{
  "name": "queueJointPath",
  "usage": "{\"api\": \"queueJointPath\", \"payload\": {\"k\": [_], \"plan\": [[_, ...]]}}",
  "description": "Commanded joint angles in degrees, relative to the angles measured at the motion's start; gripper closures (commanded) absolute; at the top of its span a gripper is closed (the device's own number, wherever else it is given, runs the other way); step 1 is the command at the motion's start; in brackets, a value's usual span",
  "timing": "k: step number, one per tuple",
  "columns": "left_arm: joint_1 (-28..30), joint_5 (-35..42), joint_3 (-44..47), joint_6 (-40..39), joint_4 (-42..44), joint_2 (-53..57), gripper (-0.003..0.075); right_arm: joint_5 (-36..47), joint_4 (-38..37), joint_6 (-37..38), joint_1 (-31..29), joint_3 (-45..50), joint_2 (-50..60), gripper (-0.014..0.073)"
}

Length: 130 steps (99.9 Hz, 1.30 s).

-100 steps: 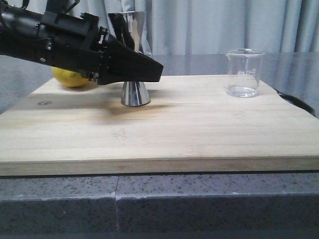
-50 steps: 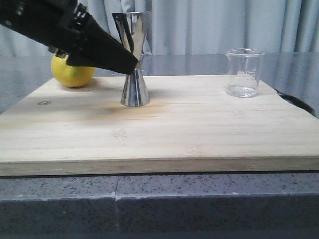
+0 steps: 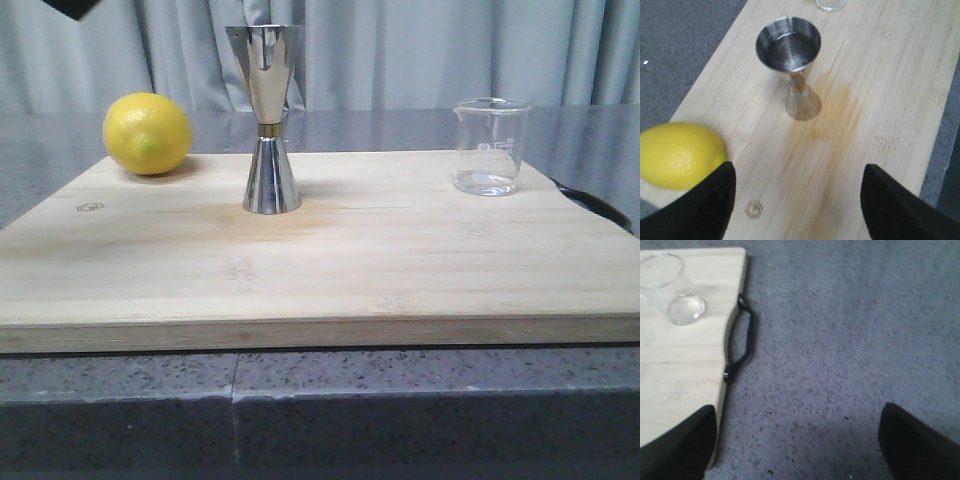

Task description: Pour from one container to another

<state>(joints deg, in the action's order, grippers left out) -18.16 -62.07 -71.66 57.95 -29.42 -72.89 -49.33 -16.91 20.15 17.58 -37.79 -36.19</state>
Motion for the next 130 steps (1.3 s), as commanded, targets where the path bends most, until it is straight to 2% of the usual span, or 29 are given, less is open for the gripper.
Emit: {"api": "queueJointPath", "payload": {"k": [1, 22, 38, 50, 73, 80, 97, 111, 122, 130], "plan": [[0.0, -0.8, -2.6, -9.2, 5.8, 4.0, 0.0236, -5.0, -1.0, -1.6, 0.1, -5.1, -2.3, 0.0019], [0.0, -2.7, -2.8, -30.0, 23.0, 8.2, 0.0236, -17.5, 2.5, -8.5, 0.1, -12.1, -6.5, 0.0019], [0.0, -4.4, -2.0, -38.4, 27.9, 9.1, 0.0236, -17.6, 6.3, -12.8, 0.1, -14.0, -6.5, 0.0020], [0.1, -1.5, 1.9, -43.6, 28.6, 10.7, 0.0237, -14.9, 8.9, -12.8, 0.1, -14.0, -6.4, 0.0020], [0.1, 8.4, 13.9, -51.1, 28.6, 19.2, 0.0238, -7.2, 10.9, -14.1, 0.1, -11.7, -1.7, 0.0020], [0.1, 12.6, 17.9, -54.0, 28.6, 22.7, 0.0239, -2.7, 10.9, -14.1, 0.1, -9.5, 1.1, 0.0020], [0.1, 20.9, 26.1, -54.8, 28.6, 30.4, 0.0239, 5.2, 10.8, -14.1, 0.1, -3.7, 6.3, 0.0020], [0.1, 26.8, 29.6, -54.8, 28.5, 33.7, 0.0239, 7.0, 9.7, -14.1, 0.1, -1.7, 8.2, 0.0020], [0.1, 28.3, 29.8, -54.8, 28.2, 33.5, 0.0243, 7.0, 9.0, -14.1, 0.1, -1.6, 8.2, 0.0020], [0.1, 28.9, 29.8, -54.8, 28.1, 33.3, 0.0295, 7.0, 8.6, -14.1, 0.1, -1.6, 8.2, 0.0062]]}}
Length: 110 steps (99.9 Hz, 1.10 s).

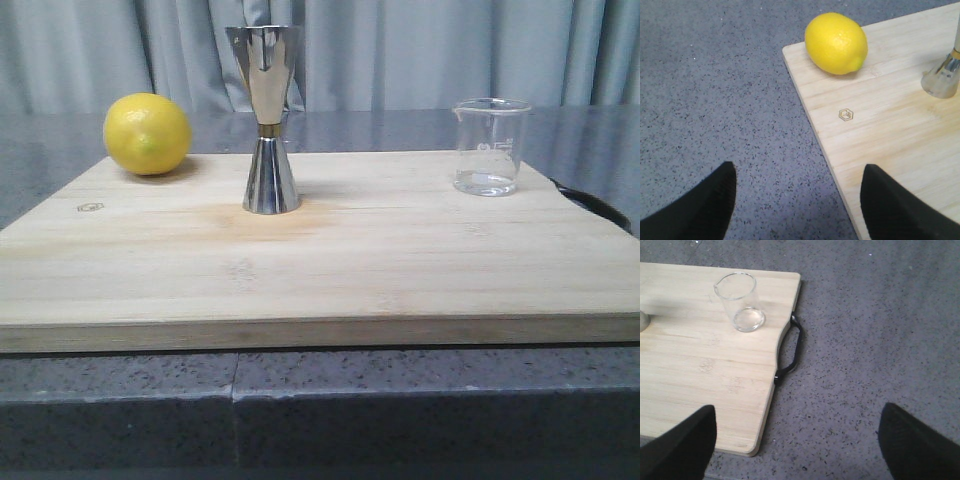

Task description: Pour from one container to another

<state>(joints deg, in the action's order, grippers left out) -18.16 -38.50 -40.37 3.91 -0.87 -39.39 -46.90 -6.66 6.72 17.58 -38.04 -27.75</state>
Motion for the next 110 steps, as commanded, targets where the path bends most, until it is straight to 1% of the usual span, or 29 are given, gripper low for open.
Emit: {"api": "queueJointPath", "payload": {"k": [1, 8, 12, 13, 14, 18, 29, 40, 49, 58, 110], "plan": [[0.1, 5.3, -1.5, -0.7, -0.6, -0.2, 0.0295, 4.6, -1.6, -0.7, 0.1, -1.3, -0.2, 0.0062], [0.1, 5.5, -1.5, -0.7, -0.7, -0.2, 0.0365, 4.6, -1.6, -0.7, 0.1, -1.3, -0.2, 0.0153], [0.1, 5.5, -1.5, -0.7, -0.7, -0.2, 0.0410, 4.6, -1.6, -0.7, 0.1, -1.3, -0.2, 0.0223], [0.1, 5.5, -1.5, -0.7, -0.7, -0.2, 0.0425, 4.6, -1.6, -0.7, 0.1, -1.3, -0.2, 0.0260], [0.1, 5.5, -1.5, -0.7, -0.7, -0.2, 0.0433, 4.6, -1.6, -0.7, 0.1, -1.3, -0.2, 0.0260], [0.1, 5.5, -1.5, -0.7, -0.7, -0.2, 0.0476, 4.6, -1.6, -0.7, 0.1, -1.3, -0.2, 0.0329], [0.1, 5.5, -1.5, -0.7, -0.7, -0.2, 0.0585, 4.6, -1.6, -0.7, 0.1, -1.3, -0.2, 0.0478], [0.1, 5.5, -1.5, -0.7, -0.7, -0.2, 0.0684, 4.6, -1.6, -0.7, 0.1, -1.3, -0.2, 0.0578], [0.1, 5.5, -1.5, -0.7, -0.7, -0.2, 0.0738, 4.6, -1.6, -0.7, 0.1, -1.3, -0.2, 0.0633], [0.1, 5.6, -1.5, -0.7, -0.7, -0.2, 0.0739, 4.9, -1.9, -0.7, 0.1, -1.3, -0.2, 0.0658], [0.1, 5.7, -1.4, -0.7, -0.7, -0.2, 0.0739, 5.1, -2.2, -0.7, 0.1, -1.3, -0.2, 0.0657]]}}
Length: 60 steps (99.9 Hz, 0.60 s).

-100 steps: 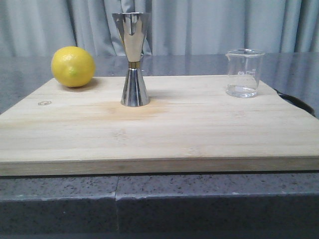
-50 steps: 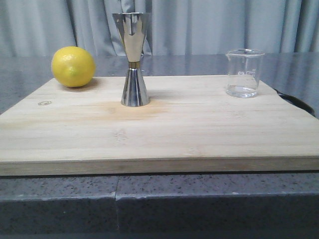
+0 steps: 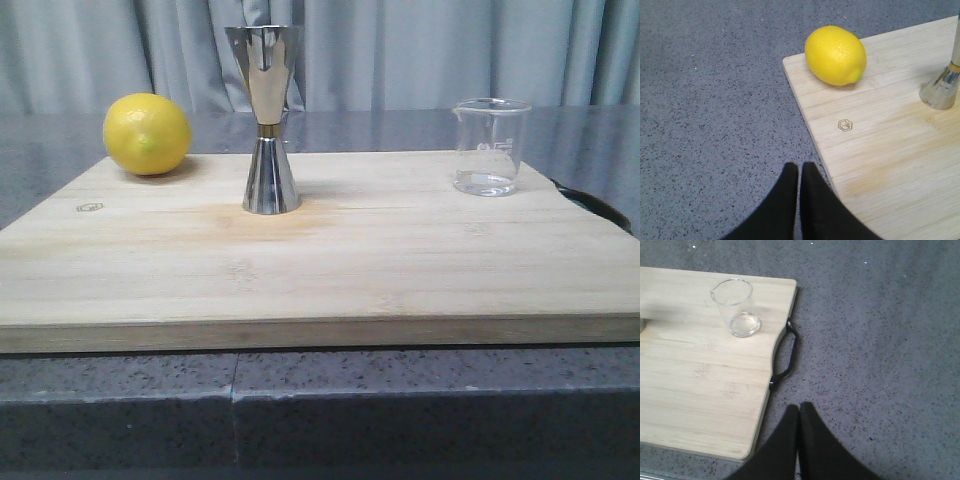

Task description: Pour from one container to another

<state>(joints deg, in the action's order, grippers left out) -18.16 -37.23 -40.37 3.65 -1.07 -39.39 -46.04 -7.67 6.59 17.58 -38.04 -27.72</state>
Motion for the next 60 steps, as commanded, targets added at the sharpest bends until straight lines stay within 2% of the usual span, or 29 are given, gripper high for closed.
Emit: {"api": "queueJointPath", "payload": {"k": [1, 17, 36, 43, 60], "plan": [[0.1, 4.4, -1.4, -0.5, -0.5, -0.2, 0.0739, 4.3, -1.2, -0.6, 0.1, -1.3, -0.3, 0.0657], [1.5, 4.8, 1.4, -0.1, -0.6, 2.7, 0.0739, 4.3, -1.2, -0.6, 0.1, -1.3, -0.3, 0.0657], [9.7, 6.8, 10.1, 0.0, -1.6, 14.7, 0.0739, 4.3, -1.2, -0.6, 0.1, -1.3, -0.3, 0.0657], [12.1, 10.1, 14.3, 0.0, -1.6, 19.6, 0.0739, 4.3, -1.2, -0.6, 0.1, -1.3, -0.3, 0.0657], [15.2, 23.7, 25.7, 0.0, -1.7, 31.0, 0.0739, 4.3, -1.2, -0.6, 0.1, -1.3, -0.3, 0.0657]]}}
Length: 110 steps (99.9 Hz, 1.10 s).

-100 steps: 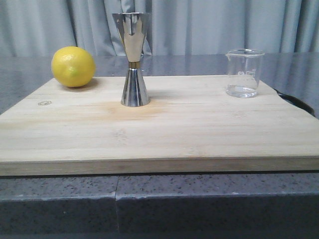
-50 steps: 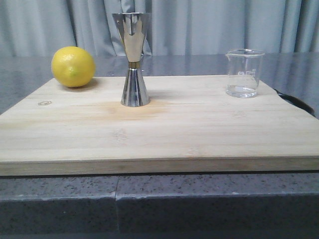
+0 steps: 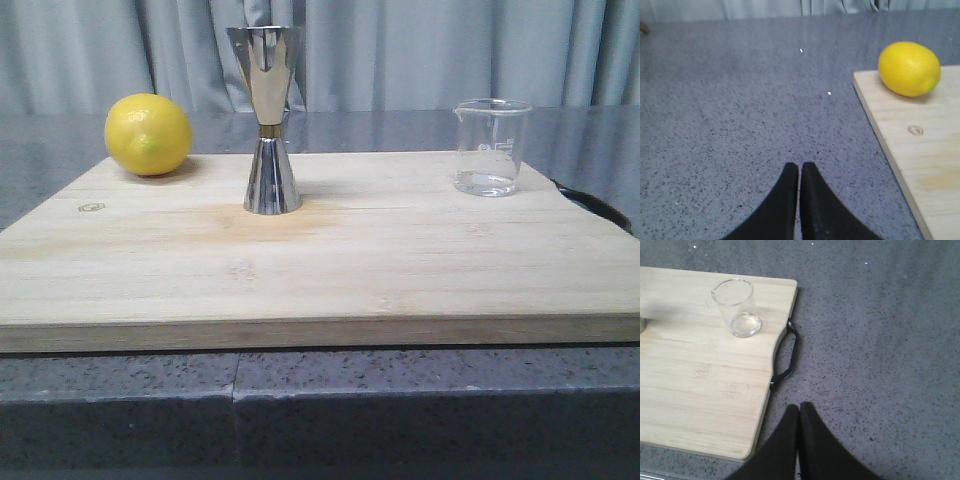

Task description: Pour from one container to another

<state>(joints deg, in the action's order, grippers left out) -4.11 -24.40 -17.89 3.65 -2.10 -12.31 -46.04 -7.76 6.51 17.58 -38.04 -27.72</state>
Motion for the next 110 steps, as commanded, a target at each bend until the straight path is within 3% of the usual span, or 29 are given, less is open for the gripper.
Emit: {"api": "queueJointPath", "payload": {"k": [1, 21, 44, 110], "plan": [[1.1, 11.3, 4.1, 0.0, -0.6, 4.4, 0.0739, 4.3, -1.1, -0.5, 0.1, -1.3, -0.3, 0.0657], [2.0, 16.3, 12.5, 0.0, -0.9, 14.2, 0.0739, 4.3, -1.1, -0.5, 0.1, -1.3, -0.3, 0.0657], [1.9, 25.6, 18.5, 0.0, -2.6, 14.1, 0.0739, 4.2, -1.1, -0.5, 0.1, -1.3, -0.3, 0.0657], [-0.4, 27.6, 18.3, 0.0, -2.6, 14.1, 0.0739, 4.2, -1.1, -0.5, 0.1, -1.3, -0.3, 0.0657]]}}
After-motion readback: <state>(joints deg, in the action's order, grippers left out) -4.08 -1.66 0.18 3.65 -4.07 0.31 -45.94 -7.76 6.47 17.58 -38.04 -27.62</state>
